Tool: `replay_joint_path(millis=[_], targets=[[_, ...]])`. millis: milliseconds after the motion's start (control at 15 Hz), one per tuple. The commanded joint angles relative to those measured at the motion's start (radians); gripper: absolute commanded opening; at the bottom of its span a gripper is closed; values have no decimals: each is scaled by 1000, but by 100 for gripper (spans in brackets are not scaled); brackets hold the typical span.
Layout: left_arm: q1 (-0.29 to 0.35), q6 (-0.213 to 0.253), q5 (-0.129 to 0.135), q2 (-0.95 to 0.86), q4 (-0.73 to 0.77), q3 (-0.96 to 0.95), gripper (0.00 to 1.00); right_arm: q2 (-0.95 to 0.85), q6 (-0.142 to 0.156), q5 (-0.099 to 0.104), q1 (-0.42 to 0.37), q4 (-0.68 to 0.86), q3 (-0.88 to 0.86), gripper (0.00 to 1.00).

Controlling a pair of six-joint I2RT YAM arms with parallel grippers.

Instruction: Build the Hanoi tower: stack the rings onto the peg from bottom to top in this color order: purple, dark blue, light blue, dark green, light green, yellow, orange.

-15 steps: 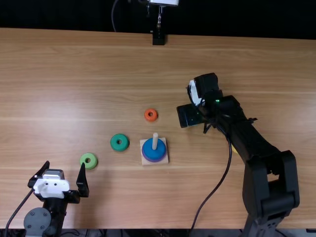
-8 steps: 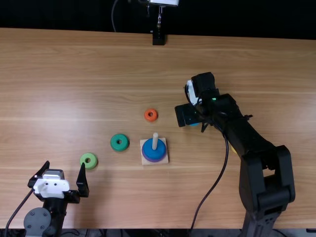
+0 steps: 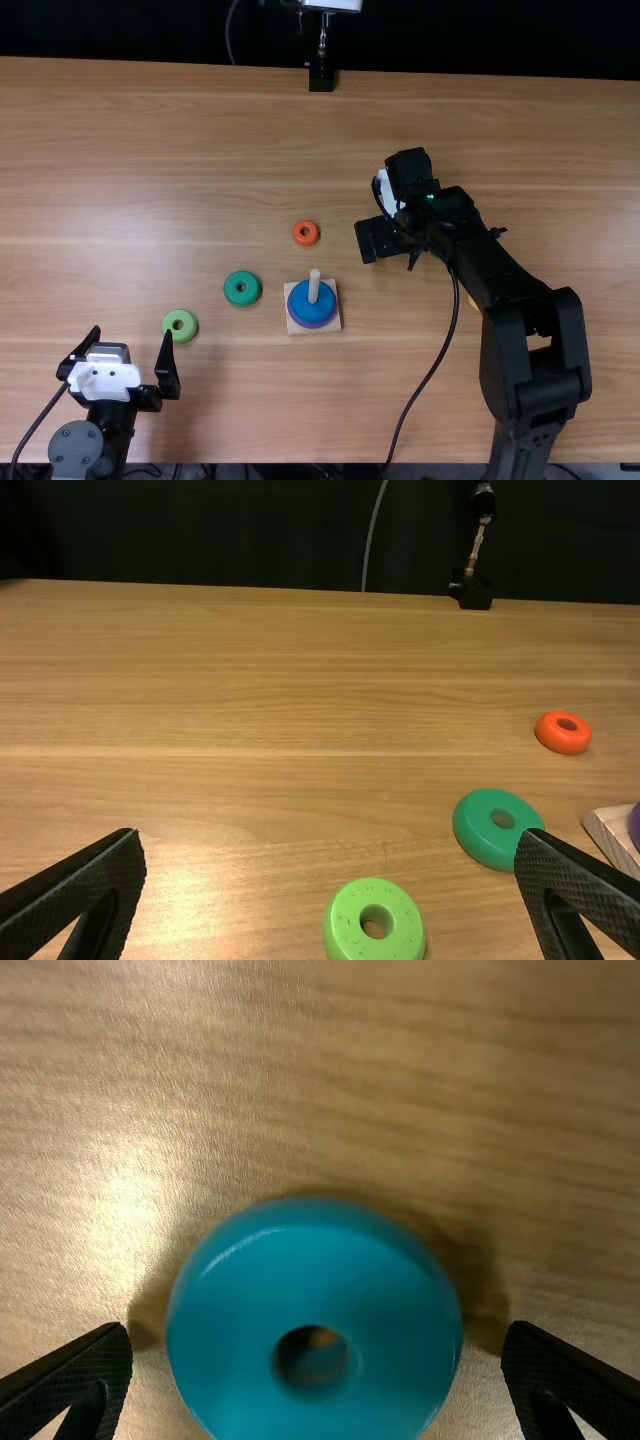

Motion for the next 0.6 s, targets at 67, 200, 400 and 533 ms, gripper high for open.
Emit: replay_joint_path(millis=[67,200,400,533], targets=[[7,6,11,-12,-15,-53,100,19,11,-4,14,2,40,100],[7,6,11,-12,-15,-53,100,19,11,-4,15,0,39,76],[7,6,11,-12,-15,-53,100,19,2,-7,15,-33,37,28],[7,6,11,-12,-15,-53,100,20,0,-13,17,-64,37,0]])
